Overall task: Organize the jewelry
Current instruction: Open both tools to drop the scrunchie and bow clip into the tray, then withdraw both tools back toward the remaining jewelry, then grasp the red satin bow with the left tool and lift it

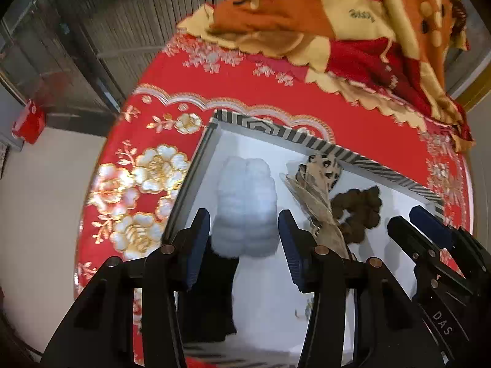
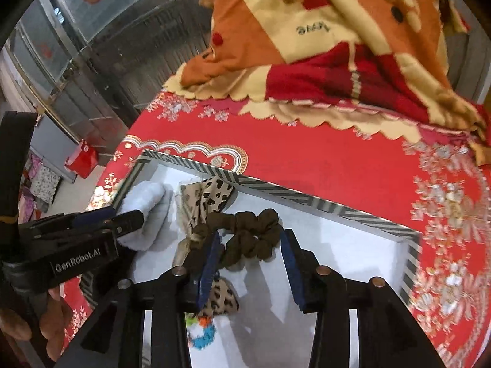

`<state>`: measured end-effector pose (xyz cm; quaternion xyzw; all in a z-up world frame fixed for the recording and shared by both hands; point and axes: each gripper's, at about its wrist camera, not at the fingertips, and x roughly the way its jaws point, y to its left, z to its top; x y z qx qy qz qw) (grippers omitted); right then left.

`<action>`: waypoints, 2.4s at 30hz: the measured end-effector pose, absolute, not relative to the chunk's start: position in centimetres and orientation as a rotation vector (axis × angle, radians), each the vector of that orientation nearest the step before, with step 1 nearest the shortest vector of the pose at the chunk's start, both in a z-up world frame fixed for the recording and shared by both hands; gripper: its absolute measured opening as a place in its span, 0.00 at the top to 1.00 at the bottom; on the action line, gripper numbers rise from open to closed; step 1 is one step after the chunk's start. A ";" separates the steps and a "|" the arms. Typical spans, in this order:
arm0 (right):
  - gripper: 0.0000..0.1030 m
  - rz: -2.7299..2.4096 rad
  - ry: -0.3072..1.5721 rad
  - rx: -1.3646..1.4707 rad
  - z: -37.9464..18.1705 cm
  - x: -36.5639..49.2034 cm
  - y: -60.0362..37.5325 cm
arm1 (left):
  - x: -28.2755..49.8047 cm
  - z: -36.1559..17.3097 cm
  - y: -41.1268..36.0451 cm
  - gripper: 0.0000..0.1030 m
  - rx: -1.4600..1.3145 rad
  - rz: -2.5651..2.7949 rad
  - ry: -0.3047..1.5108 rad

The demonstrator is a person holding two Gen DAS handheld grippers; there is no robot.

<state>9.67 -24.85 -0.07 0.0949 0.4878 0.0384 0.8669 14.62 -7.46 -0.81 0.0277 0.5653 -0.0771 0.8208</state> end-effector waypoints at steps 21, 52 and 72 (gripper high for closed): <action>0.57 -0.145 0.956 0.188 3.1 -3.8 -25.3 | 2.6 2.5 -2.7 0.55 0.023 -0.269 1.182; 0.53 -0.181 0.933 0.135 7.9 -16.7 -23.4 | -9.7 3.1 0.1 0.53 0.126 -0.479 1.203; 0.45 -0.148 1.190 0.167 -3.4 -18.3 -24.1 | -21.0 -3.3 -5.6 0.41 0.539 -0.992 1.261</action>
